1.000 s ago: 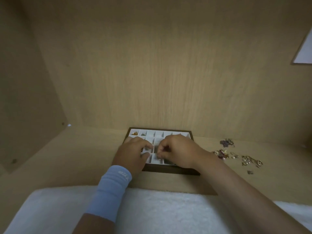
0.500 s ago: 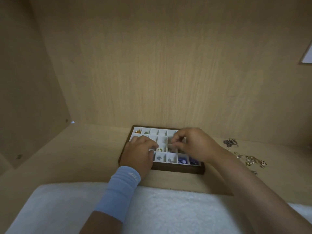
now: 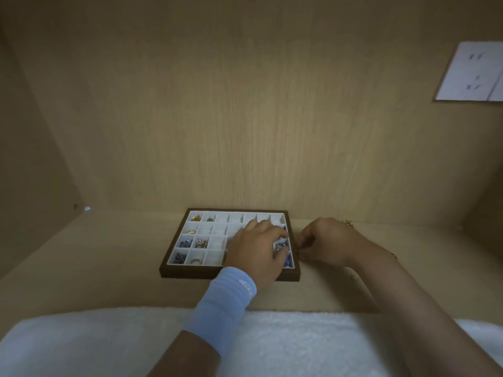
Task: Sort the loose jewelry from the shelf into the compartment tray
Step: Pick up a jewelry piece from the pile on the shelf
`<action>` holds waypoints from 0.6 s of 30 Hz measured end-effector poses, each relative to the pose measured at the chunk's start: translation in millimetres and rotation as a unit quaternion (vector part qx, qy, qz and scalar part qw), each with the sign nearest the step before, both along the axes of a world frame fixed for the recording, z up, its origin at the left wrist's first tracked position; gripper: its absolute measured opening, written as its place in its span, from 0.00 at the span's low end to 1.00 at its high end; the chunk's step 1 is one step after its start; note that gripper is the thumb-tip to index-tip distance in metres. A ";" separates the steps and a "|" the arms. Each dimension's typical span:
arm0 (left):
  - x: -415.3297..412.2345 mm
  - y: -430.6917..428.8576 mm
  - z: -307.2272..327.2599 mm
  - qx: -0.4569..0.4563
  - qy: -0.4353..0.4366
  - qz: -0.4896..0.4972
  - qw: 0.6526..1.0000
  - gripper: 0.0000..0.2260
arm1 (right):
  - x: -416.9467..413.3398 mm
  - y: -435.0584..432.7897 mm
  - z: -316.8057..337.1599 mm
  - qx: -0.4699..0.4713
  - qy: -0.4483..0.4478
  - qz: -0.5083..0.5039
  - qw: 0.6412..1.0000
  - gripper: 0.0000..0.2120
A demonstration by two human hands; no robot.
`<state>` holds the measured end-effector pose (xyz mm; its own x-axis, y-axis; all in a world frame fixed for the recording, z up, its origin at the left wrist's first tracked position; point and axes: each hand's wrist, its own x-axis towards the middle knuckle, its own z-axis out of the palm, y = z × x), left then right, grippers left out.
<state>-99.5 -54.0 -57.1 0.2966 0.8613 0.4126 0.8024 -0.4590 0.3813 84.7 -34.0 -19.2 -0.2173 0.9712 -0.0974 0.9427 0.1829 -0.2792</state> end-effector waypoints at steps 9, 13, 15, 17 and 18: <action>20.5 5.1 -11.5 0.027 0.017 -0.004 0.999 0.12 | 8.7 8.5 -9.5 0.049 0.037 -0.003 0.998 0.04; 18.2 3.5 -12.0 0.029 -0.008 -0.003 1.000 0.11 | 9.7 9.4 -7.9 0.033 0.200 0.001 0.979 0.07; 16.4 1.8 -11.1 0.037 -0.026 0.007 0.999 0.10 | 8.5 8.5 -8.3 0.028 0.254 -0.002 0.967 0.07; 15.3 0.3 -10.0 0.023 -0.063 0.021 0.998 0.08 | 5.0 4.9 -8.2 0.017 0.309 -0.014 0.951 0.05; 14.8 0.0 -9.1 0.007 -0.096 0.029 0.995 0.07 | 2.9 3.5 -8.1 0.014 0.340 -0.016 0.940 0.04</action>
<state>-84.6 -53.9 -66.2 0.1598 0.8683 0.4696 0.7407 -0.4199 0.5244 87.6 -30.4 -27.3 -0.1912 0.9784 0.0784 0.5539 0.1735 -0.8143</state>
